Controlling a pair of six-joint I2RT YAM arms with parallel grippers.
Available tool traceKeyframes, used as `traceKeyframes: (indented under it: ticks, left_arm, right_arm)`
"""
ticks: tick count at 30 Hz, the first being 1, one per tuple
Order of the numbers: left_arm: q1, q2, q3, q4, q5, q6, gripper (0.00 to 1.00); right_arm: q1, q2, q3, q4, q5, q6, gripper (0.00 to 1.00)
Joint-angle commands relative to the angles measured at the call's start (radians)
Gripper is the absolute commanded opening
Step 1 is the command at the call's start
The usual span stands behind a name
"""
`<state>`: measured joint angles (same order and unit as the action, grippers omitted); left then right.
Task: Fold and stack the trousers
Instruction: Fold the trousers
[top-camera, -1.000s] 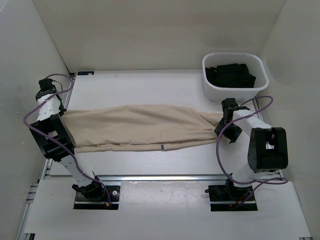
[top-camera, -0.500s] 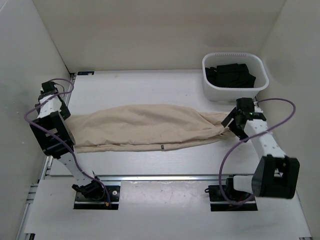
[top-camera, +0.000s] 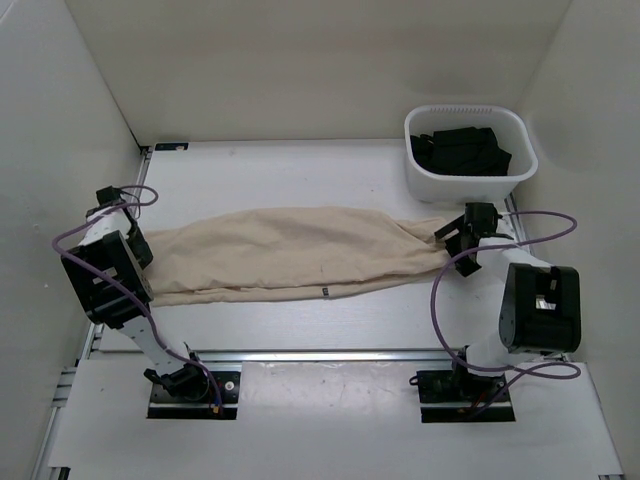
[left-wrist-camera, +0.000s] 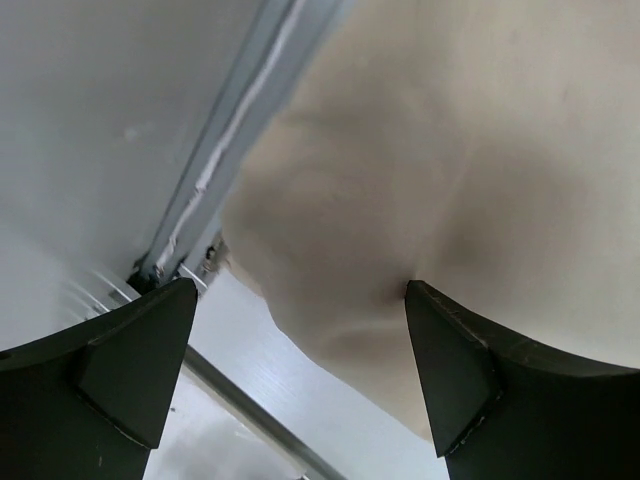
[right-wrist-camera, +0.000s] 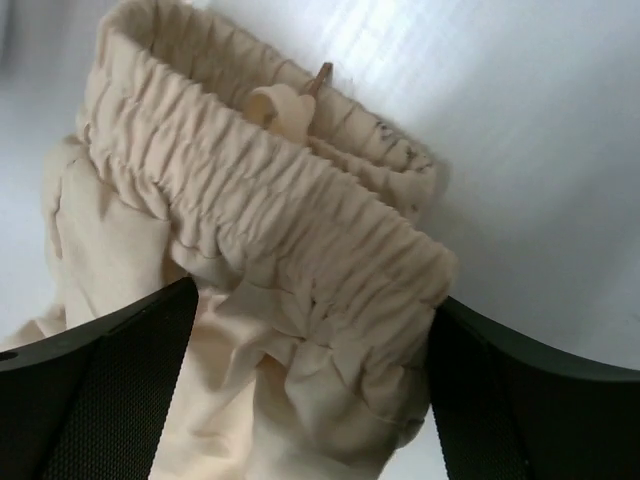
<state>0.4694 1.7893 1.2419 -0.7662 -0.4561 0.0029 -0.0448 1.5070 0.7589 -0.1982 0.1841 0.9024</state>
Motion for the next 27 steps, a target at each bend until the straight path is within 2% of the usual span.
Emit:
traceKeyframes:
  ticks: [1,2,3,5,6,9,13,15,17,21,23,24,26,27]
  left_arm:
    - [0.006,-0.05,-0.047,-0.013,0.005,-0.003,0.97]
    - [0.006,-0.05,-0.047,-0.013,0.005,-0.003,0.97]
    - [0.006,-0.05,-0.061,-0.013,0.005,-0.003,0.98]
    - [0.006,-0.039,-0.07,-0.013,0.005,-0.003,0.98]
    - [0.006,-0.028,-0.07,-0.013,0.014,-0.003,0.98]
    - [0.006,-0.028,-0.07,-0.013,0.023,-0.003,0.98]
    - [-0.005,-0.019,-0.07,-0.013,0.033,-0.003,0.99]
    - [-0.017,-0.028,-0.079,-0.013,0.066,-0.003,0.99]
    - [-0.057,-0.048,-0.079,-0.022,0.086,-0.003,1.0]
    - [-0.123,-0.048,-0.108,-0.022,0.099,-0.003,1.0]
    - [-0.141,-0.036,-0.108,-0.022,0.099,-0.003,1.0]
    - [-0.156,-0.036,-0.119,-0.022,0.099,-0.003,1.0]
    - [-0.166,-0.027,-0.119,-0.022,0.108,-0.003,1.0]
    - [-0.176,-0.016,-0.119,-0.022,0.108,-0.003,1.0]
  right_arm:
    - [-0.003,0.116,-0.036,0.072,0.005,0.107,0.9]
    - [-0.003,0.133,-0.036,0.072,-0.012,0.124,0.82]
    - [-0.003,0.162,-0.036,0.082,-0.029,0.145,0.68]
    - [-0.003,0.182,-0.047,0.106,-0.057,0.145,0.55]
    - [-0.003,0.193,-0.047,0.117,-0.057,0.145,0.34]
    - [-0.003,0.174,-0.056,0.105,-0.046,0.145,0.0]
    - [-0.052,0.053,-0.062,-0.013,0.127,0.145,0.0]
    - [-0.076,-0.065,-0.073,-0.065,0.205,0.112,0.0]
    - [-0.076,-0.146,-0.023,-0.11,0.325,-0.015,0.0]
    - [-0.032,-0.169,0.116,-0.214,0.362,-0.236,0.0]
    - [0.103,-0.169,0.186,-0.253,0.403,-0.317,0.0]
    - [0.25,-0.169,0.221,-0.289,0.44,-0.335,0.0]
    - [0.426,-0.108,0.339,-0.328,0.548,-0.346,0.0]
    - [0.6,-0.076,0.385,-0.37,0.58,-0.346,0.0]
